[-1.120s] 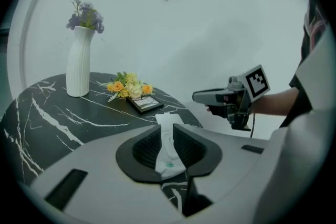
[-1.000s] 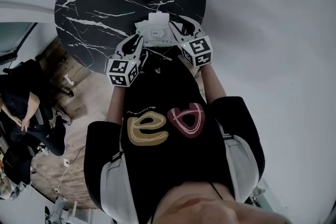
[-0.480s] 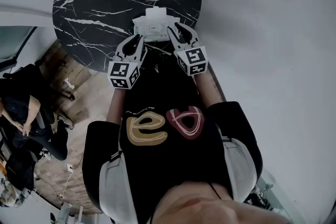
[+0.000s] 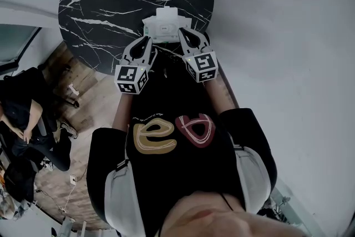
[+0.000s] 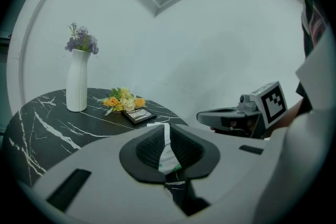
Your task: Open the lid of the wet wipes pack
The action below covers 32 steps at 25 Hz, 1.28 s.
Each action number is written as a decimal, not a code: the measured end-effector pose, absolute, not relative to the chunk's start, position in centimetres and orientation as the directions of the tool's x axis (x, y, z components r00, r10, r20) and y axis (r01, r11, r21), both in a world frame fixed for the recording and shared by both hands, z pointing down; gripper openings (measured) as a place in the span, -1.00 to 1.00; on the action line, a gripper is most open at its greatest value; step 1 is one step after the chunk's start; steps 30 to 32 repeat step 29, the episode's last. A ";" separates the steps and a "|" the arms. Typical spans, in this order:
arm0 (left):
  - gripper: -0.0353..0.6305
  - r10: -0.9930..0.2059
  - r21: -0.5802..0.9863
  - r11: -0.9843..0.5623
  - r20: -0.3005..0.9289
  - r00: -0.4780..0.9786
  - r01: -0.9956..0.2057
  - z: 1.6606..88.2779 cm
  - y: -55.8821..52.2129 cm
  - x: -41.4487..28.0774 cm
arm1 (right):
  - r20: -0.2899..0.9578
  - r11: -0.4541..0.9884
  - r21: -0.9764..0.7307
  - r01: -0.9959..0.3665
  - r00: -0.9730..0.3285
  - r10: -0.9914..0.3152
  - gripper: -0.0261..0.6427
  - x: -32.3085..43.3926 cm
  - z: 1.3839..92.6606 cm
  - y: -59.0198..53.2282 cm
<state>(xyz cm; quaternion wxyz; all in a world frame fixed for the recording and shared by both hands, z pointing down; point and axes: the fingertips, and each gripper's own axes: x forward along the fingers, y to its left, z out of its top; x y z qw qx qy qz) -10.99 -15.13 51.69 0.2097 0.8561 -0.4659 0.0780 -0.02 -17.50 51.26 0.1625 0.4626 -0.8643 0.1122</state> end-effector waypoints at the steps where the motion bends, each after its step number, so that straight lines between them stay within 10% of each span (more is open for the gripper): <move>1: -0.76 -0.766 0.285 -0.478 0.328 0.553 -0.831 51.7 -15.1 -11.0 | 0.381 0.551 -0.044 -0.834 -0.523 -0.762 -0.89 -0.2 51.2 -17.4; 32: -0.77 -0.763 0.269 -0.479 0.343 0.548 -0.836 51.9 -14.7 -11.1 | 0.382 0.562 -0.025 -0.827 -0.527 -0.759 -0.89 -0.3 51.5 -16.9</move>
